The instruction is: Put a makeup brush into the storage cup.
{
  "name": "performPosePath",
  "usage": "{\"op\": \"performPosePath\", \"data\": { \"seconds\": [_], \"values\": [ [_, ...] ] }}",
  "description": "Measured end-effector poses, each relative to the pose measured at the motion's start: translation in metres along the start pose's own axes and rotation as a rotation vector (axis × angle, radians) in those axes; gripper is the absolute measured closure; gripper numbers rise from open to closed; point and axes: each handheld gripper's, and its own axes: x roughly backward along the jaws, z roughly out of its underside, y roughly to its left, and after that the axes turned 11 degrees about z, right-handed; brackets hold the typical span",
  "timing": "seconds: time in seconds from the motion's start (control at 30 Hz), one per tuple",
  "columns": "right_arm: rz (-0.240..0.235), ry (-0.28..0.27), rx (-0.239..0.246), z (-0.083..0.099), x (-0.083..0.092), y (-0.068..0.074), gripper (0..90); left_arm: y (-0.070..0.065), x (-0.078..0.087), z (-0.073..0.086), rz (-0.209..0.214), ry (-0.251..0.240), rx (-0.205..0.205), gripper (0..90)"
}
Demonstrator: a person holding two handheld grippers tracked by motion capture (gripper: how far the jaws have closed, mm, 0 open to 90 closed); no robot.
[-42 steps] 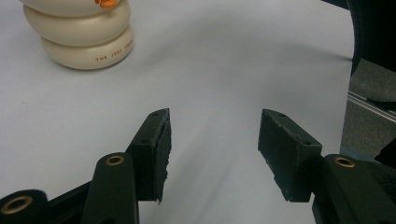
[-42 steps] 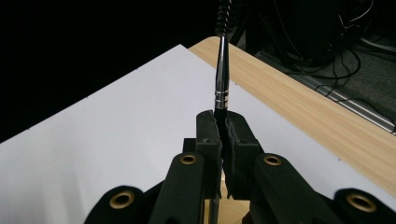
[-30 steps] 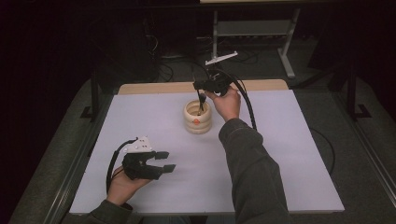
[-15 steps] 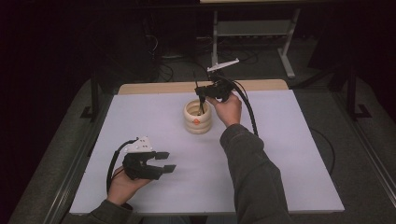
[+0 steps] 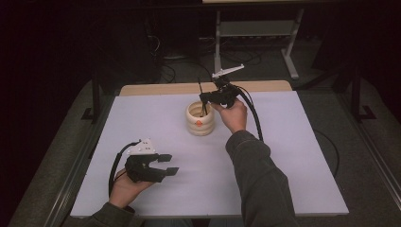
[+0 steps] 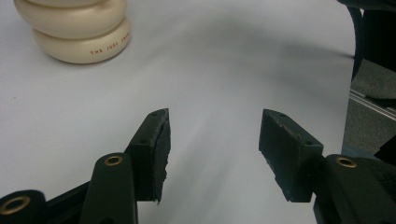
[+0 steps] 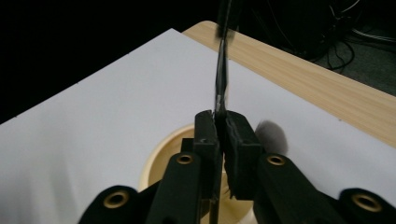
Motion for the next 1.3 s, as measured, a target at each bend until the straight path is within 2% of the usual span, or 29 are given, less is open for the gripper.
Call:
{"op": "performPosePath", "data": {
  "seconds": [0.03,0.13,0.47,0.53,0.77,0.8,0.93,1.23,1.3],
  "values": [
    [0.007,-0.001,0.009,0.001,0.000,-0.001,79.5,0.000,0.000,0.000,-0.001,0.001,0.003,42.9],
    [0.017,-0.001,-0.004,0.002,0.003,-0.001,76.0,0.000,-0.001,0.000,-0.003,0.003,0.011,42.3],
    [0.010,-0.002,-0.005,0.006,0.015,-0.003,69.7,0.000,-0.002,0.001,-0.005,0.000,0.023,41.5],
    [0.006,-0.007,0.007,0.008,0.018,-0.003,68.0,0.001,-0.002,0.001,-0.007,0.008,0.014,41.3],
    [-0.001,0.009,0.000,0.019,0.029,-0.005,61.3,0.002,-0.003,0.001,-0.008,0.024,0.004,40.8],
    [0.002,0.006,-0.003,0.020,0.030,-0.006,60.8,0.001,-0.004,0.001,-0.007,0.012,0.019,40.7],
    [-0.009,-0.004,-0.016,0.028,0.038,-0.009,57.5,0.002,-0.006,0.001,-0.007,0.019,0.016,40.2],
    [0.011,0.007,-0.011,0.045,0.053,-0.013,46.6,0.004,-0.005,0.001,-0.017,0.011,0.019,39.2],
    [0.009,-0.001,-0.018,0.049,0.057,-0.014,44.5,0.005,-0.004,0.002,-0.024,0.022,0.017,39.0]
  ]
}}
